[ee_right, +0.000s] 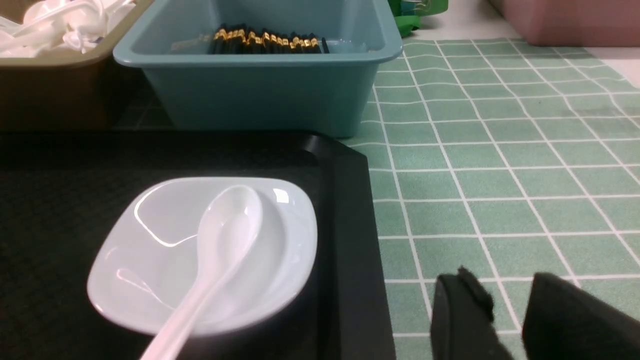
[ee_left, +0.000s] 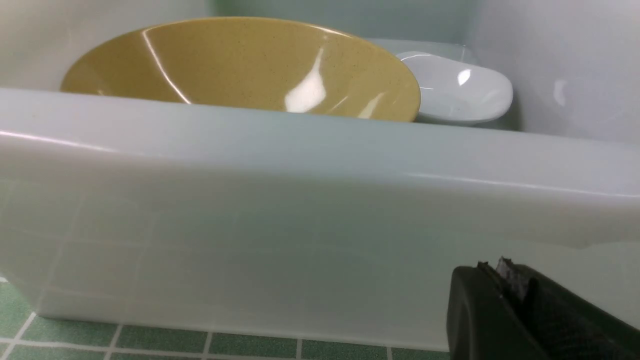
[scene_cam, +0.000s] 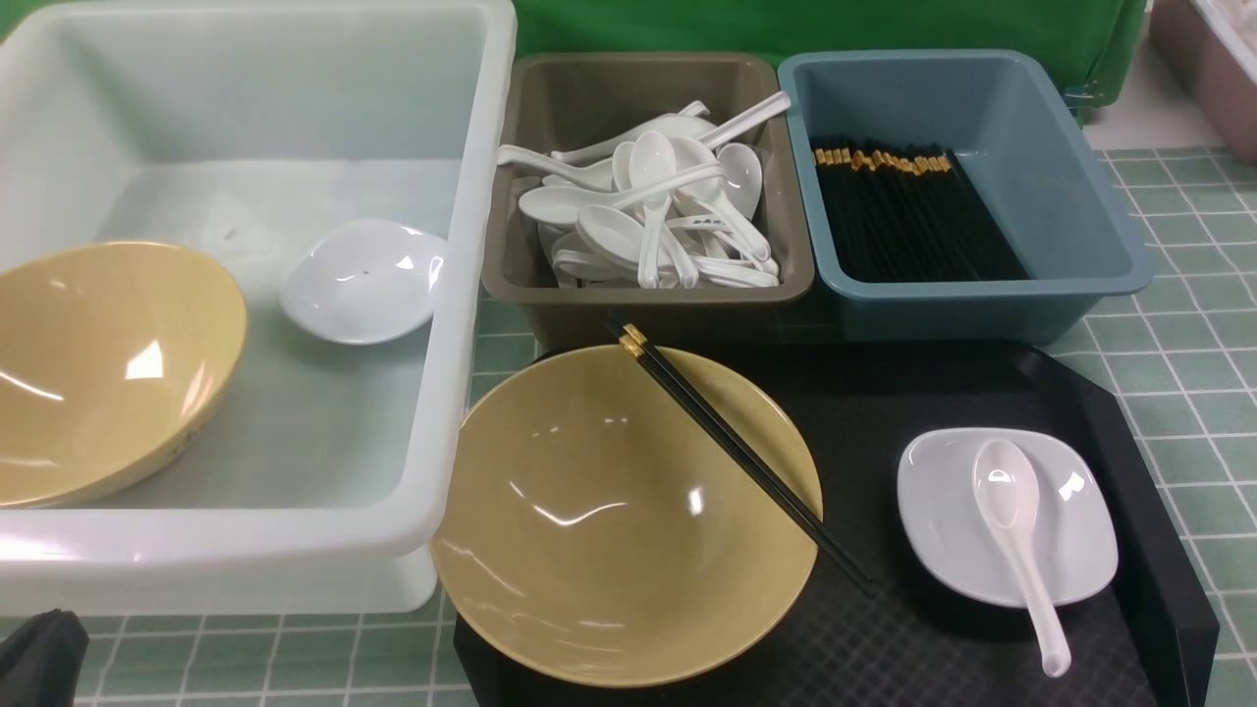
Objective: On blue table put chopsticks spoon bowls plates into blue grey white boxes.
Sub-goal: 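Move the grippers toward the tableware on the black tray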
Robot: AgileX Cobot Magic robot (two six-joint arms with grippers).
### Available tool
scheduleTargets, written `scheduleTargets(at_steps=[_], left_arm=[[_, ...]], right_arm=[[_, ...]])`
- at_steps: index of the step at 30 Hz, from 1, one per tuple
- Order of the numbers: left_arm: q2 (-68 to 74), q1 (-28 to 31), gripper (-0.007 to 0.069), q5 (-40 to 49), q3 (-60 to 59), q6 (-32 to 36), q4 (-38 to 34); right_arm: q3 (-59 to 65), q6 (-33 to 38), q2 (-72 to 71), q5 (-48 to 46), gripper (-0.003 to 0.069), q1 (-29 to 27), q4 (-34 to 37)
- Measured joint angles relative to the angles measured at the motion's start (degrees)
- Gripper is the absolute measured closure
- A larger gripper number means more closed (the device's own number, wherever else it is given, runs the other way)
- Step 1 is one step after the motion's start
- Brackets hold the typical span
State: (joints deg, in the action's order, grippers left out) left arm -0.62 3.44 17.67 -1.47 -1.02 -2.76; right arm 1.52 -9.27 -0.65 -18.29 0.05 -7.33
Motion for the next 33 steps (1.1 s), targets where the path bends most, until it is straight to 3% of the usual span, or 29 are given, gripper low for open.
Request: scheduleTargets(at_steps=[27, 31, 33], left_arm=[[0.0, 0.0, 0.0623, -0.44, 0.0, 0.01, 1.15], [0.0, 0.0, 0.0623, -2.85, 0.0, -2.58, -3.62], [0.0, 0.0, 0.0623, -4.26, 0.0, -6.63, -9.53]], right_arm=[[0.0, 0.0, 0.0, 0.0, 0.0421, 0.0, 0.0], [0.0, -1.77, 0.0, 0.0, 0.0421, 0.0, 0.33], [0.0, -6.0, 0.0, 0.0, 0.0421, 0.0, 1.63]])
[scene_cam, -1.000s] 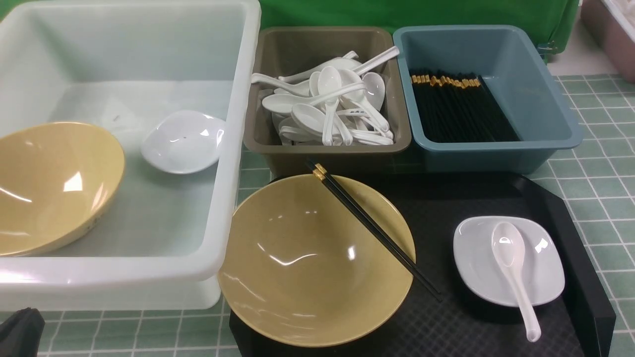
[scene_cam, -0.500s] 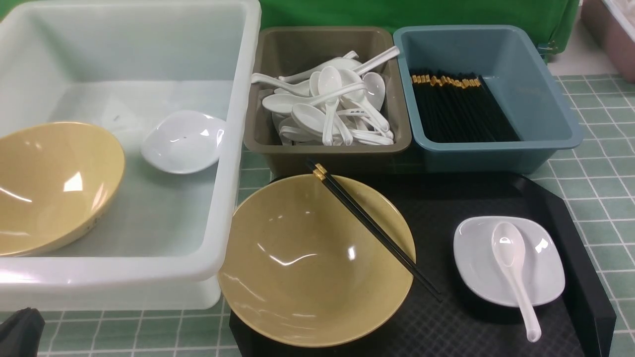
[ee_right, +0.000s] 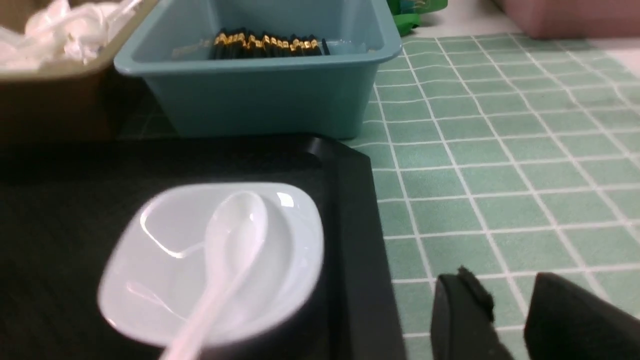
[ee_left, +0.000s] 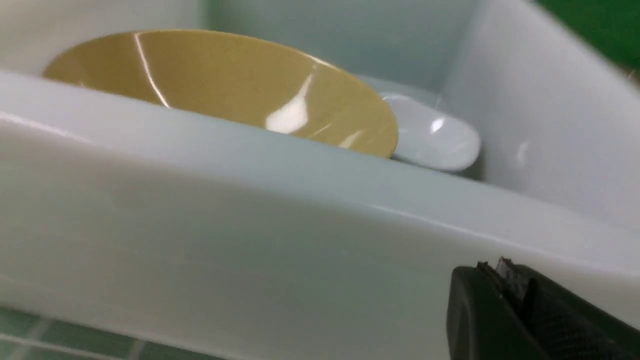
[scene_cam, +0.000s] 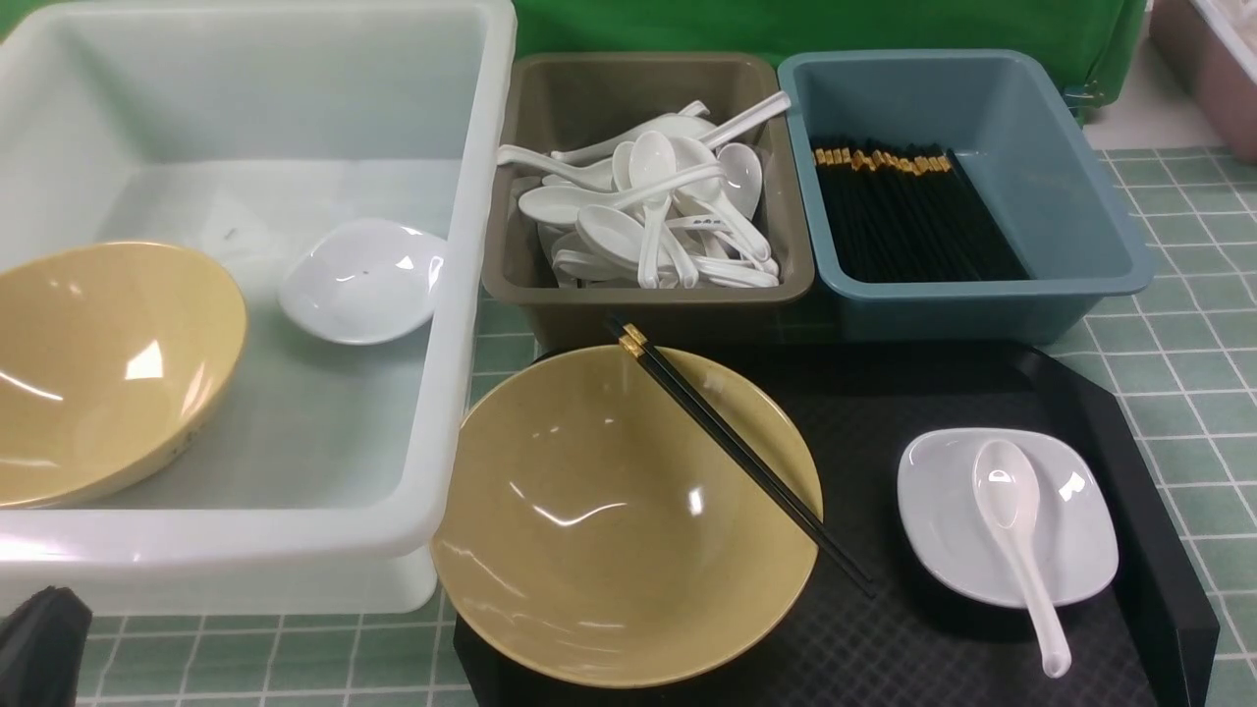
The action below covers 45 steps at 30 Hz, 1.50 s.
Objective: On blue table put chopsticks spoon bowls plates into blue grey white boxes.
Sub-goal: 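Move the grippers toward the tableware on the black tray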
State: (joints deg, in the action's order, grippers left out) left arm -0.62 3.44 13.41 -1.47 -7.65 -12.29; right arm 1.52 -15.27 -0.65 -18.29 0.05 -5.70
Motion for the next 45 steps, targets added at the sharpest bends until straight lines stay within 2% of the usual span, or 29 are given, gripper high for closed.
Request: scheduleTargets(at_steps=[2, 3, 6, 8, 11, 12, 15, 19, 25, 27, 29, 30, 31, 32, 33, 34, 35, 38, 40, 45], left_arm=[[0.0, 0.0, 0.0623, -2.19, 0.0, -7.7, -12.48], [0.0, 0.0, 0.0623, -3.18, 0.0, -11.04, -19.41], [0.0, 0.0, 0.0623, -4.82, 0.0, -18.09, -32.95], [0.0, 0.0, 0.0623, -5.41, 0.0, -19.28, -38.23], [0.0, 0.0, 0.0623, -5.53, 0.0, -19.28, -40.74], [0.0, 0.0, 0.0623, -5.53, 0.0, -19.28, -41.11], [0.0, 0.0, 0.0623, -5.58, 0.0, -19.28, -41.95], [0.0, 0.0, 0.0623, -5.18, 0.51, -16.95, -41.67], [0.12, 0.0, 0.0623, 1.85, 15.58, 6.43, -32.24], [2.27, 0.0, 0.0623, 6.46, 20.95, 12.97, -27.57], [7.94, 0.0, 0.0623, 13.48, 27.7, 17.65, -21.79], [9.24, 0.0, 0.0623, 14.79, 28.26, 17.89, -20.68], [13.98, 0.0, 0.0623, 20.23, 32.45, 18.87, -16.73], [18.25, 0.0, 0.0623, 23.8, 35.06, 19.26, -14.05], [21.74, 0.0, 0.0623, 27.34, 37.72, 19.48, -11.46], [22.42, 0.0, 0.0623, 28.01, 38.24, 19.6, -10.52], [25.12, 0.0, 0.0623, 30.87, 40.34, 19.67, -9.1], [35.3, -0.09, 0.0623, 41.52, 49.16, 20.3, -3.09], [37.47, -0.62, 0.0623, 43.16, 50.85, 20.62, -2.23], [45.06, -10.7, 0.0623, 45.23, 54.3, 25.76, -2.0]], right_arm=[[0.0, -10.98, 0.0, 0.17, 0.0421, 0.0, 3.88], [0.0, -20.61, 0.0, 0.3, 0.0421, 0.0, 7.09], [0.0, -40.82, 0.0, 0.6, 0.0421, 0.0, 12.32], [0.05, -48.4, 0.0, 0.66, 0.0421, 0.0, 13.53], [0.05, -48.6, 0.0, 0.32, 0.0421, 0.0, 13.77], [0.05, -47.76, 0.0, 0.31, 0.0421, 0.0, 13.77], [0.05, -38.42, 0.0, 0.2, 0.0421, 0.0, 13.77], [0.05, -34.75, 0.0, 0.13, 0.0421, 0.0, 14.99], [-7.0, -12.23, 0.2, -3.03, 0.043, 0.8, 18.64], [-12.38, -4.68, 2.73, -4.24, 0.0463, 1.64, 18.75], [-19.26, 3.45, 8.63, -6.0, 0.0533, 2.11, 18.75], [-19.26, 3.45, 8.63, -6.0, 0.0533, 2.11, 18.75], [-24.21, 9.82, 15.08, -8.4, 0.0587, 2.27, 18.75], [-28.17, 13.09, 18.97, -10.25, 0.0613, 2.31, 18.75], [-31.64, 16.85, 22.92, -12.42, 0.062, 2.31, 18.75], [-32.35, 16.85, 23.71, -12.94, 0.0621, 2.31, 18.75], [-35.19, 19.89, 26.87, -15.17, 0.0623, 2.31, 18.75], [-47.22, 28.74, 41.08, -27.46, 0.0623, 2.78, 18.7], [-49.93, 30.29, 44.42, -30.04, 0.0623, 3.53, 18.7], [-59.86, 35.78, 60.24, -39.3, 0.0623, 14.02, 18.3]])
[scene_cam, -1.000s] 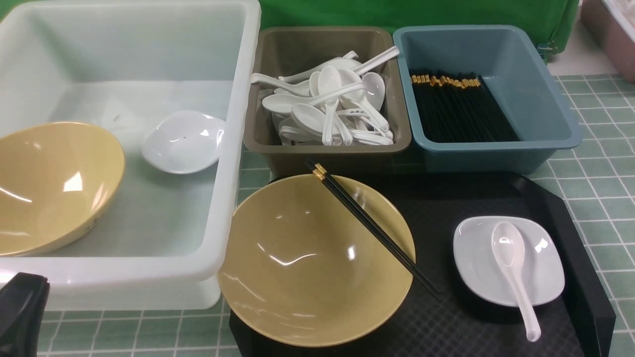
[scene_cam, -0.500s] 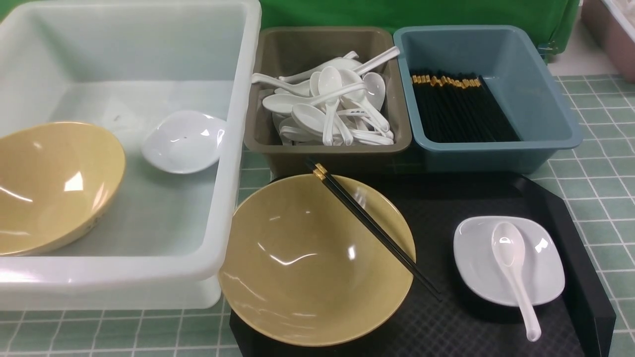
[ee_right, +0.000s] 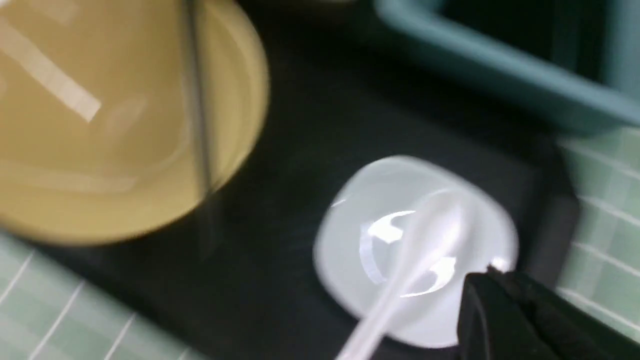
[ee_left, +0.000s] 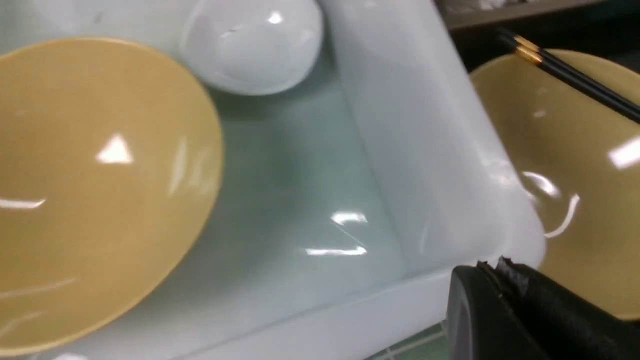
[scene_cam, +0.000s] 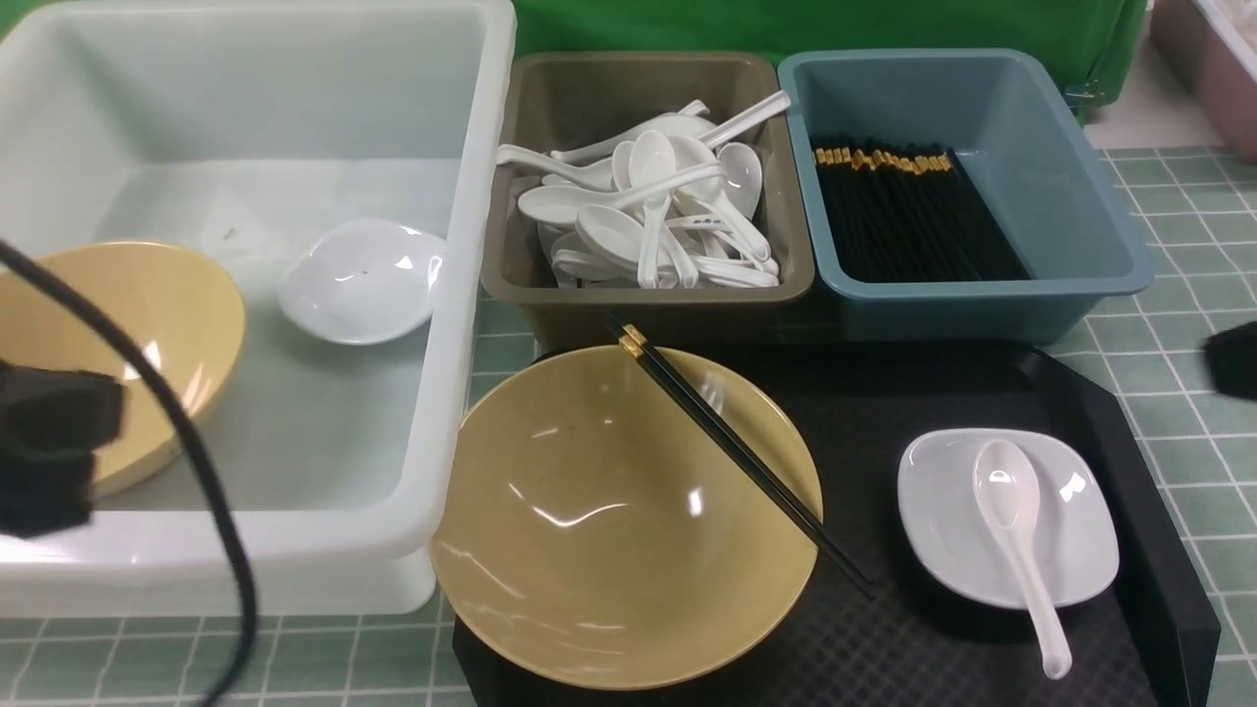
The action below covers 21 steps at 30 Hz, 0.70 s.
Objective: On blue table put chopsticks spoon bowls plates into blue grey white boxes.
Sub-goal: 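Move the grippers toward the tableware on the black tray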
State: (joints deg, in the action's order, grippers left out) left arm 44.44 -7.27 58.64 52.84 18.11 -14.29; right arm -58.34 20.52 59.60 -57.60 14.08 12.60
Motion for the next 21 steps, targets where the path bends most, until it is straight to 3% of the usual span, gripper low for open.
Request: scheduleTargets(at_steps=[7, 13, 17, 21], left_arm=[[5.58, -13.43, 0.0623, -0.2, 0.06, 3.84, -0.34], [7.15, -16.82, 0.0623, -0.51, 0.06, 4.23, -0.34], [7.15, -17.09, 0.0623, -0.57, 0.06, 4.29, 0.77], [7.15, -17.09, 0.0623, -0.57, 0.06, 4.42, 1.55]], right_arm=[[-11.5, 0.71, 17.93, -5.63, 0.0621, 14.1, -3.2], [-22.25, 0.49, 28.5, -6.19, 0.0605, 20.58, -3.54], [-29.88, -1.37, 35.89, -7.47, 0.0545, 23.15, -4.41], [-35.05, -5.54, 41.76, -10.16, 0.0417, 24.98, -8.75]])
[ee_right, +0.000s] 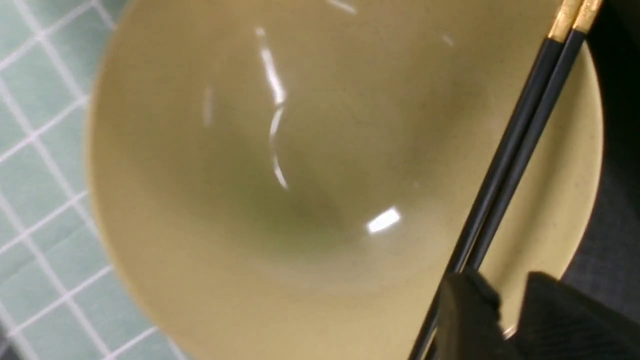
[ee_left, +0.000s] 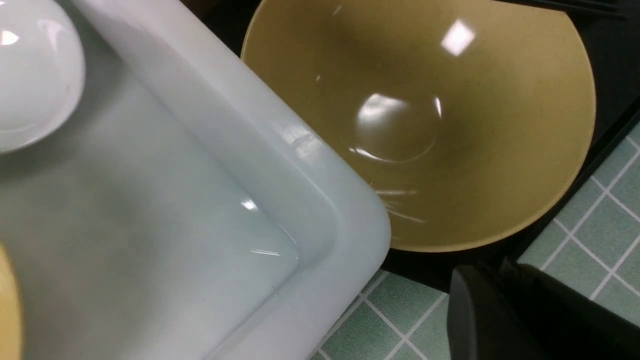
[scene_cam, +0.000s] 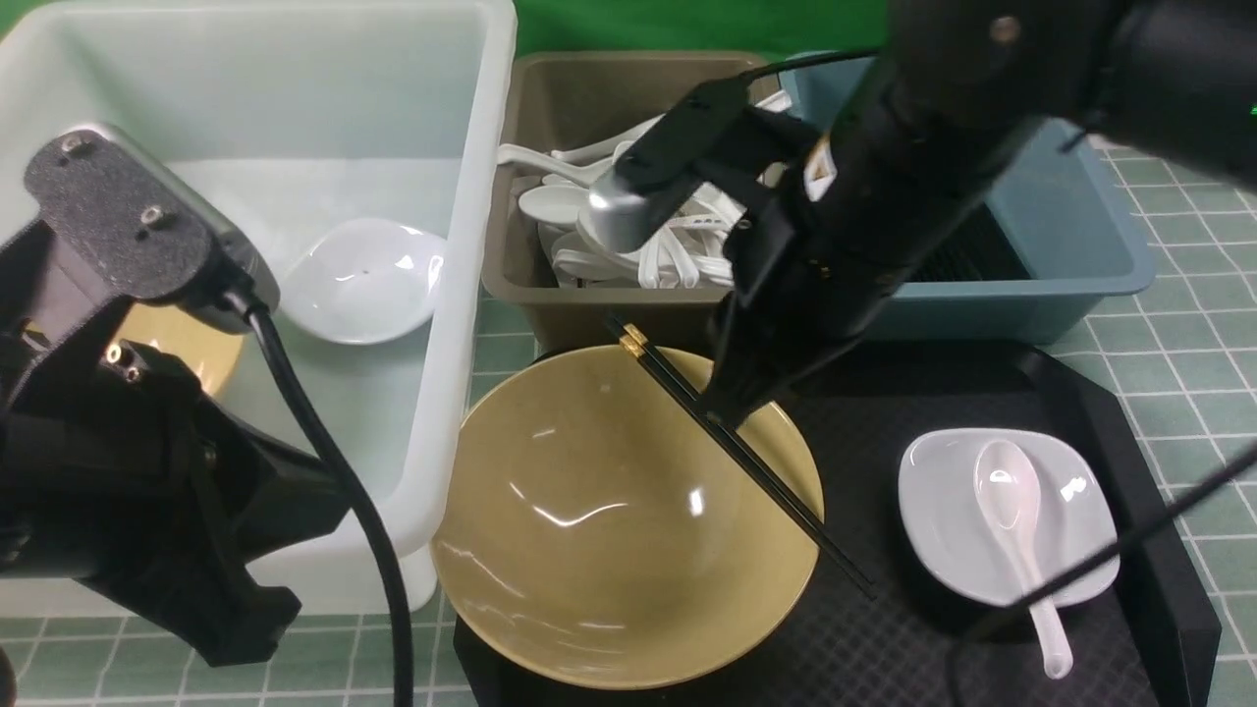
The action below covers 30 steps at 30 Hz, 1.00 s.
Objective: On blue table put chopsticks spoon bowls plates into blue grey white boxes.
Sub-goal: 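Move the grippers toward the tableware on the black tray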
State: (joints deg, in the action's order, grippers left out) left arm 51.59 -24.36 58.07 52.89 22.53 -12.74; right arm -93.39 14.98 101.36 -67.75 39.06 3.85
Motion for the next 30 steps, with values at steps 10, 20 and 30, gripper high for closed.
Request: scheduleTargets(at_steps=[10, 20, 30], left_arm=[[0.0, 0.0, 0.0623, 0.0, 0.0, 0.32, 0.34], [0.0, 0.0, 0.0623, -0.05, 0.0, 0.43, 0.34], [0.0, 0.0, 0.0623, -0.51, 0.0, 0.45, 0.73]], right_arm=[[-2.99, -4.6, 7.82, -1.52, 0.0202, 2.23, -5.27], [-2.99, -8.79, 10.39, 1.27, 0.02, 2.23, -9.51], [-3.06, -8.93, 11.67, 1.51, 0.037, 2.23, -9.12]])
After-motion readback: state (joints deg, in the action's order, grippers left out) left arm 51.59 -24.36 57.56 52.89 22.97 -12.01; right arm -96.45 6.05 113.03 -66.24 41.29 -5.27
